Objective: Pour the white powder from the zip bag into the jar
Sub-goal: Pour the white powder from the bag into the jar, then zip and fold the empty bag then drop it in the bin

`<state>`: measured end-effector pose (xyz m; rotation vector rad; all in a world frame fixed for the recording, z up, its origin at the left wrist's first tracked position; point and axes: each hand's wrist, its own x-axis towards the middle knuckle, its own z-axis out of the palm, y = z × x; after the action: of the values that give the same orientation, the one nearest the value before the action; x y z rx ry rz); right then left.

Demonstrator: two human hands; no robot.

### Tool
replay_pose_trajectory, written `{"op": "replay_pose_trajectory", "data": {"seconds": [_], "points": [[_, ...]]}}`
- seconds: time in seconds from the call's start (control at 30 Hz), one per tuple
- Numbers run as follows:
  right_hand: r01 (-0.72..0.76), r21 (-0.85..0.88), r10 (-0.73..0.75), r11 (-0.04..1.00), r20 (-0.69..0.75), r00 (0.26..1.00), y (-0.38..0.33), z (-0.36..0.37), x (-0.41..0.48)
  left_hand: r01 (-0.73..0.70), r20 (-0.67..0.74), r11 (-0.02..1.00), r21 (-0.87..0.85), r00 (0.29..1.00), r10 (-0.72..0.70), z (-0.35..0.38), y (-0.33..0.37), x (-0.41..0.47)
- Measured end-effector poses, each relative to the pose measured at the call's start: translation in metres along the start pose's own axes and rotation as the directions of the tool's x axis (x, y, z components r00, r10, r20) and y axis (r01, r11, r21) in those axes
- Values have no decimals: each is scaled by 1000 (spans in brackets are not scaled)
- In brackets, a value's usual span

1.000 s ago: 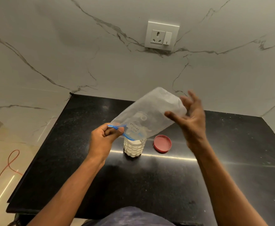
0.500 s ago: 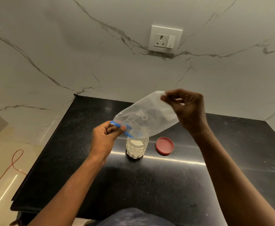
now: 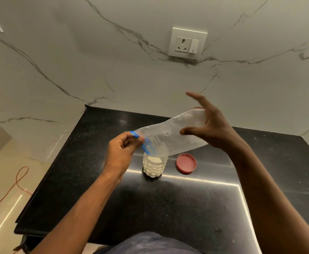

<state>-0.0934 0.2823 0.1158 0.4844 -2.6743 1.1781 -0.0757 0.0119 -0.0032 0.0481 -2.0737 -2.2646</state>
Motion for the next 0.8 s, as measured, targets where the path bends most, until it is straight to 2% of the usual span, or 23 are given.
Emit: {"op": "replay_pose_trajectory", "data": {"seconds": [0.03, 0.17, 0.3, 0.37, 0.47, 0.53, 0.6, 0.67, 0.73, 0.8], "points": [[-17, -13, 17, 1000, 2, 1000, 2, 1, -2, 2, -6, 1000, -12, 1000, -2, 1, 0, 1], [64, 71, -47, 995, -226, 973, 5, 2, -7, -58, 13, 998, -11, 998, 58, 6, 6, 6], [54, 133, -25, 990, -216, 976, 11, 2, -4, -83, 7, 996, -24, 996, 83, 9, 13, 10], [31, 235, 39, 972, -288, 957, 16, -1, -6, -99, 32, 995, -29, 994, 100, 12, 23, 16], [-4, 521, 207, 854, -331, 921, 26, -4, -10, -250, 133, 963, 98, 963, 236, 21, 52, 33], [-78, 691, 345, 719, -258, 902, 32, 5, -17, -361, 162, 916, 178, 928, 335, 29, 78, 48], [-157, 765, 430, 624, -168, 887, 38, 17, -24, -471, 185, 840, 269, 881, 435, 36, 104, 63], [-175, 731, 419, 660, -164, 893, 39, 26, -28, -547, 235, 752, 368, 837, 494, 41, 125, 75], [-134, 636, 385, 760, -274, 881, 35, 28, -28, -573, 280, 688, 444, 819, 501, 42, 137, 83], [-90, 461, 308, 883, -423, 852, 29, 29, -26, -586, 301, 643, 494, 809, 506, 39, 142, 86]]}}
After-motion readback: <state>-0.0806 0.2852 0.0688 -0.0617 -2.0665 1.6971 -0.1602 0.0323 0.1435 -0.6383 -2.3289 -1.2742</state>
